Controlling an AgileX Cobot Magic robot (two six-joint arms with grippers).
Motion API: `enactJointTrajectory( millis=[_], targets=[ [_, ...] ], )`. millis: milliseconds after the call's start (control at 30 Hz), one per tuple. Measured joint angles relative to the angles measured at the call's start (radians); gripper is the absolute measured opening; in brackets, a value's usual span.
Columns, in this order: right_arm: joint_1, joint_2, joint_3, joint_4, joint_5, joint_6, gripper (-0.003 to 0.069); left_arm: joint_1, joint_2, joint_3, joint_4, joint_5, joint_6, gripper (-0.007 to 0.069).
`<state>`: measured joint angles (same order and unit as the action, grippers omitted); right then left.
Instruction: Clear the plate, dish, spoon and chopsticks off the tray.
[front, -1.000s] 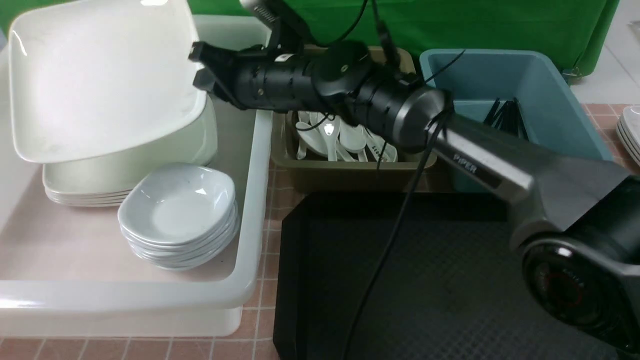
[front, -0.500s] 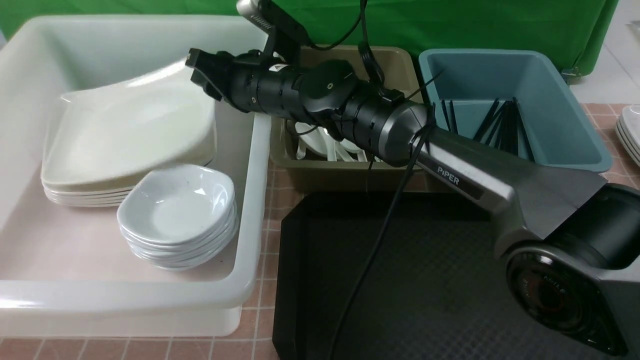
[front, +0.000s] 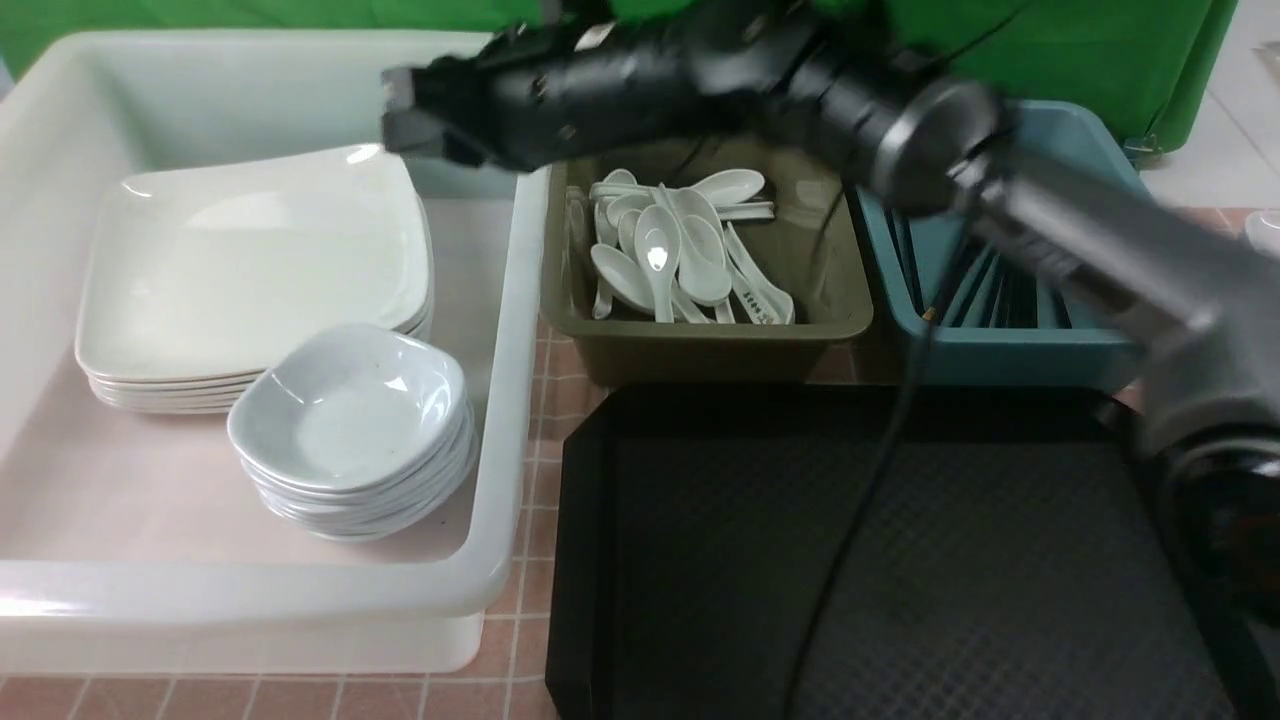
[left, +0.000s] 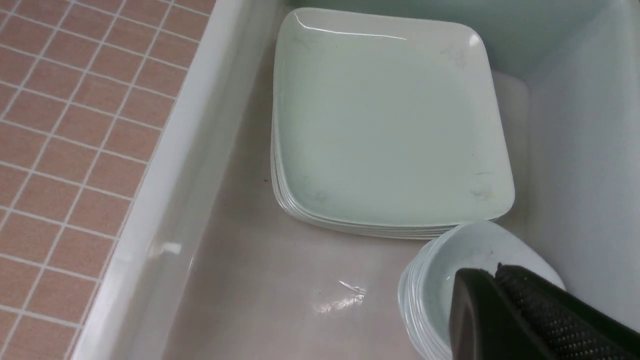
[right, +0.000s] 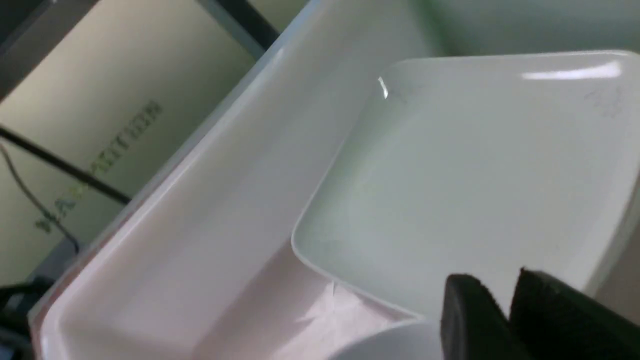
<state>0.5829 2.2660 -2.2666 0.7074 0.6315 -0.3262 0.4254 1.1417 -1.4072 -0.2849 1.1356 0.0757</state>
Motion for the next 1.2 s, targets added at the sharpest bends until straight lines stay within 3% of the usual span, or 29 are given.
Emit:
enactJointTrajectory(
  millis=[133, 267, 533, 700, 767, 900, 933, 1000, 1200],
  targets=[
    [-0.082, -0.178, 0.0, -0.055, 0.283, -0.001, 0.0039, 0.0, 0.0, 0.0, -0.044, 0.0, 0.013, 0.002],
    [-0.12, -0.366, -0.003, -0.173, 0.49, 0.032, 0.003, 0.001, 0.0, 0.0, -0.153, -0.006, 0.055, 0.002],
    [-0.121, -0.69, 0.129, -0.462, 0.501, 0.139, 0.003, -0.032, 0.0, 0.0, -0.24, -0.005, 0.118, 0.002],
    [-0.121, -1.051, 0.494, -0.603, 0.495, 0.177, 0.003, -0.159, 0.0, 0.0, -0.223, -0.023, 0.138, 0.002],
    [-0.121, -1.141, 0.598, -0.615, 0.463, 0.182, 0.003, -0.191, 0.0, 0.0, -0.21, -0.03, 0.14, 0.002],
    [-0.121, -1.492, 1.055, -0.624, 0.086, 0.133, 0.003, -0.277, 0.002, 0.0, -0.163, -0.039, 0.143, 0.002],
    [-0.121, -1.506, 1.099, -0.624, 0.066, 0.132, 0.003, -0.28, 0.002, 0.0, -0.162, -0.039, 0.143, 0.002],
    [-0.121, -1.64, 1.356, -0.618, -0.195, 0.123, 0.003, -0.299, 0.004, 0.0, -0.162, -0.039, 0.143, 0.002],
    [-0.121, -1.73, 1.68, -0.6, -0.479, 0.123, 0.003, -0.302, 0.004, 0.0, -0.16, -0.039, 0.143, 0.002]
  ],
)
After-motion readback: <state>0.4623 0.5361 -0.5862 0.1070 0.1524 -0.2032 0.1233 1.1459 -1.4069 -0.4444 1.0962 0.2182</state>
